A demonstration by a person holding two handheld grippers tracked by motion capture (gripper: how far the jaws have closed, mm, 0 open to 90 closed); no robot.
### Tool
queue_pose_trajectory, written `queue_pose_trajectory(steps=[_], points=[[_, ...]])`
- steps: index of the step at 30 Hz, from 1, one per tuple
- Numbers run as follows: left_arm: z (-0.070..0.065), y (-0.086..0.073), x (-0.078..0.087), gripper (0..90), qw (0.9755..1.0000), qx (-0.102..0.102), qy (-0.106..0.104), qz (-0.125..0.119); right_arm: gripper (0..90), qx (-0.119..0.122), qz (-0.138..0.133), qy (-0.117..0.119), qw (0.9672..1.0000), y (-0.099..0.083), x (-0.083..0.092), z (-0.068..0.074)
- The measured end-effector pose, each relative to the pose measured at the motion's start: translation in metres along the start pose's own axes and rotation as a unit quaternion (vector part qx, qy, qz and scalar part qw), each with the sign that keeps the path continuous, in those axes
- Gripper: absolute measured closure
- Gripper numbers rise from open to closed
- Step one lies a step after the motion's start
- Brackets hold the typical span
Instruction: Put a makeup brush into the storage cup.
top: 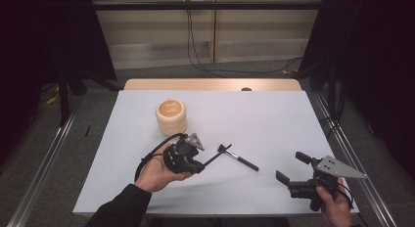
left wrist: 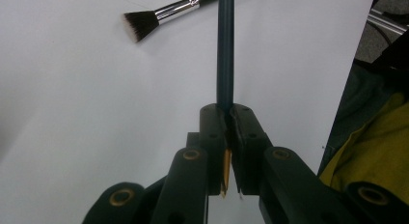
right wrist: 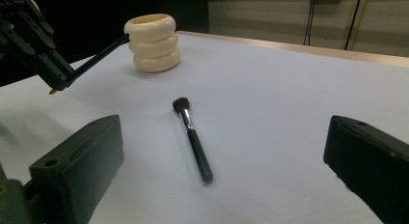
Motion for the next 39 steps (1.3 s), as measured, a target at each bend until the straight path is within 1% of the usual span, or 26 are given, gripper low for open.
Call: queue_pose_trajectory(steps=[2, 3, 5, 6, 7, 8, 10, 11, 13, 14, 16, 17, 18, 19, 20, 22, 23, 24, 26, 27, 28, 29, 30, 31, 36, 39], points=[[0.0, 0.0, 0.001, 84.6, 1.0, 0.004, -0.003, 0.001, 1.0, 0.011, 0.0, -0.002, 0.9999, 0.001, 0.0, 0.0], [0.0, 0.0, 0.001, 84.6, 1.0, 0.001, -0.004, 0.002, 0.4, 0.007, -0.005, 0.008, 0.9999, 0.002, 0.0, 0.001], [0.002, 0.0, 0.003, 84.5, 0.9997, -0.016, 0.0, 0.018, 0.0, 0.01, -0.01, 0.02, 0.9997, 0.004, -0.001, 0.002], [0.0, 0.0, 0.002, 84.5, 1.0, 0.001, 0.001, 0.006, 0.0, 0.006, -0.011, 0.023, 0.9997, 0.005, -0.001, 0.003], [0.002, 0.0, 0.003, 84.6, 0.9998, -0.006, 0.01, 0.014, 0.3, 0.005, -0.011, 0.025, 0.9996, 0.005, -0.002, 0.003], [0.001, 0.0, 0.002, 84.6, 0.9999, 0.001, 0.009, 0.009, 0.4, 0.007, -0.009, 0.028, 0.9995, 0.006, -0.003, 0.004], [0.0, -0.001, 0.001, 84.5, 0.9999, -0.001, 0.007, 0.012, 0.7, 0.015, -0.011, 0.038, 0.9991, 0.008, -0.004, 0.006], [0.002, -0.001, 0.002, 84.5, 0.9996, -0.015, 0.007, 0.024, 1.6, 0.008, -0.013, 0.043, 0.9989, 0.009, -0.005, 0.006], [0.0, -0.001, 0.001, 84.5, 0.9998, -0.004, 0.002, 0.017, 3.1, 0.003, -0.022, 0.06, 0.998, 0.013, -0.006, 0.006], [0.0, -0.001, 0.001, 84.5, 0.9998, -0.005, 0.001, 0.017, 3.0, 0.005, -0.024, 0.054, 0.9982, 0.015, -0.007, 0.005], [-0.001, -0.001, 0.0, 84.5, 0.9999, -0.003, -0.004, 0.015, 2.7, -0.003, -0.024, 0.062, 0.9978, 0.019, -0.009, 0.004], [0.001, -0.001, 0.002, 84.5, 0.9994, -0.021, -0.002, 0.028, 2.8, 0.001, -0.024, 0.07, 0.9973, 0.022, -0.01, 0.002], [0.001, 0.0, 0.002, 84.5, 0.9993, -0.024, -0.003, 0.029, 2.8, 0.001, -0.025, 0.067, 0.9974, 0.025, -0.011, 0.002], [0.001, -0.001, 0.002, 84.5, 0.9994, -0.022, -0.004, 0.027, 2.6, 0.003, -0.026, 0.066, 0.9975, 0.028, -0.012, 0.001], [-0.001, -0.001, 0.001, 84.5, 0.9999, -0.005, -0.008, 0.014, 2.2, 0.003, -0.029, 0.066, 0.9974, 0.031, -0.013, 0.0], [-0.001, -0.002, 0.001, 84.5, 0.9998, -0.004, -0.008, 0.015, 2.0, 0.008, -0.03, 0.068, 0.9972, 0.036, -0.017, -0.002], [-0.001, -0.002, 0.002, 84.5, 0.9998, -0.006, -0.008, 0.017, 1.8, 0.01, -0.032, 0.071, 0.9969, 0.039, -0.019, -0.003], [0.0, -0.002, 0.003, 84.5, 0.9993, -0.022, -0.007, 0.028, 1.7, 0.011, -0.035, 0.073, 0.9967, 0.042, -0.021, -0.004], [0.0, -0.002, 0.002, 84.5, 0.9993, -0.025, -0.007, 0.028, 0.7, 0.017, -0.036, 0.075, 0.9964, 0.046, -0.024, -0.005], [-0.002, -0.002, 0.001, 84.5, 0.9997, -0.011, -0.011, 0.016, 0.0, 0.027, -0.038, 0.084, 0.9953, 0.048, -0.026, -0.005], [-0.002, -0.002, 0.001, 84.5, 0.9996, -0.015, -0.011, 0.02, 0.1, 0.03, -0.039, 0.095, 0.9943, 0.049, -0.028, -0.005], [-0.003, -0.002, 0.0, 84.5, 0.9997, -0.009, -0.012, 0.018, 1.0, 0.033, -0.041, 0.103, 0.9933, 0.051, -0.03, -0.005], [-0.001, -0.002, 0.001, 84.5, 0.9991, -0.026, -0.01, 0.03, 1.1, 0.038, -0.039, 0.104, 0.9931, 0.053, -0.032, -0.004], [-0.003, -0.002, -0.001, 84.5, 0.9997, -0.012, -0.013, 0.018, 0.9, 0.04, -0.04, 0.109, 0.9924, 0.055, -0.035, -0.004], [-0.003, -0.002, -0.001, 84.5, 0.9994, -0.022, -0.014, 0.025, 0.7, 0.045, -0.033, 0.133, 0.9895, 0.066, -0.048, -0.005], [-0.004, -0.002, -0.002, 84.5, 0.9994, -0.018, -0.013, 0.027, 0.8, 0.052, -0.035, 0.143, 0.9878, 0.074, -0.054, -0.004]])
Point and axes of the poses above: each handheld gripper's, and its own axes: x roughly backward along the jaws, y roughly out of its top, z roughly to its left, the point moved 3 cm from there along -x, roughly forward along the jaws, and after that the axes turned 13 degrees about x, right-handed, at the moved point
